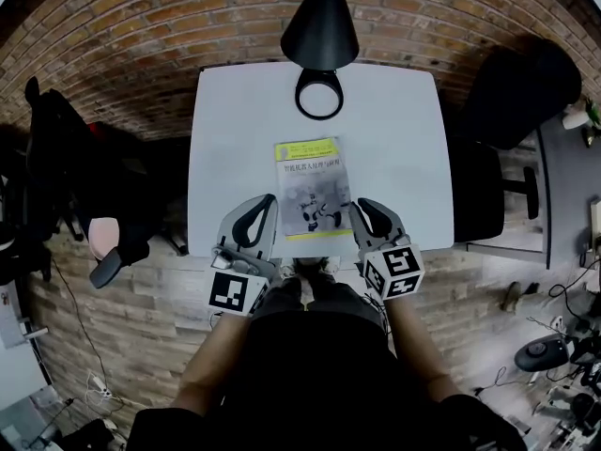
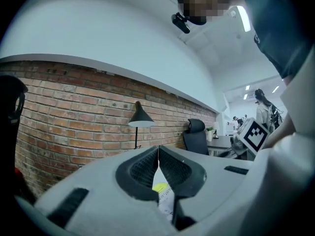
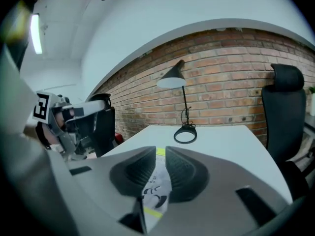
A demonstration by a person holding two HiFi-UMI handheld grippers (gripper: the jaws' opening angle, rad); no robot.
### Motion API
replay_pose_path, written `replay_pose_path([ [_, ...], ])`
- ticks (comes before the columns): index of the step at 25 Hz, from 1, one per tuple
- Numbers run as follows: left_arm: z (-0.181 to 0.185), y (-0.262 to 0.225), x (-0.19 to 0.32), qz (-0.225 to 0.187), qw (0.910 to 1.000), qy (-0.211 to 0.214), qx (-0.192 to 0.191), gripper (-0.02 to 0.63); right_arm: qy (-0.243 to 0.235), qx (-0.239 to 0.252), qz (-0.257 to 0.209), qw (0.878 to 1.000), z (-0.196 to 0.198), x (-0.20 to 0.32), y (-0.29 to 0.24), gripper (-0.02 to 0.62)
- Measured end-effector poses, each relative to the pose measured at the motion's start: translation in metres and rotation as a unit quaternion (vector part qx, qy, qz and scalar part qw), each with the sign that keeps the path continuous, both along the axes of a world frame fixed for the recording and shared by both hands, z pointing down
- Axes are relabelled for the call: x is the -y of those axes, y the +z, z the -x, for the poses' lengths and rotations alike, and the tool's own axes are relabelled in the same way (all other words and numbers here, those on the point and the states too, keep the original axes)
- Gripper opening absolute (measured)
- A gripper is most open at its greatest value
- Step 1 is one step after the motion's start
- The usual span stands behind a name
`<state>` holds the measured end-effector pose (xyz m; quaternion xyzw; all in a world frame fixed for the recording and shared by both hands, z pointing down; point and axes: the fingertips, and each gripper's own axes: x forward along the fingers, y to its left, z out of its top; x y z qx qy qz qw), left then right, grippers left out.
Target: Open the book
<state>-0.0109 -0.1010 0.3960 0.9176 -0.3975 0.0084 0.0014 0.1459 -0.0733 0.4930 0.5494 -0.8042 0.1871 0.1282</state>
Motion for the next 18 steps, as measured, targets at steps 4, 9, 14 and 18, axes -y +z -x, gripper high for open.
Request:
replay_pose_path([
  [4, 0.011, 0.007, -0.003, 0.011, 0.9998, -0.010, 0.014, 0.026, 0.007, 0.003, 0.045, 0.999, -0.001, 0.015, 0.042, 0.103],
  [9, 0.024, 0.015, -0.010, 0.038, 0.9987, -0.030, 0.020, 0.026, 0.018, -0.011, 0.101, 0.995, -0.005, 0.035, 0.093, 0.163],
  [14, 0.034, 0.017, -0.015, 0.051, 0.9972, -0.046, 0.028, 0.026, 0.033, -0.011, 0.142, 0.989, -0.010, 0.053, 0.131, 0.178],
  [18, 0.041, 0.020, -0.020, 0.057, 0.9961, -0.059, 0.031, 0.026, 0.043, -0.009, 0.178, 0.983, -0.016, 0.053, 0.155, 0.186],
])
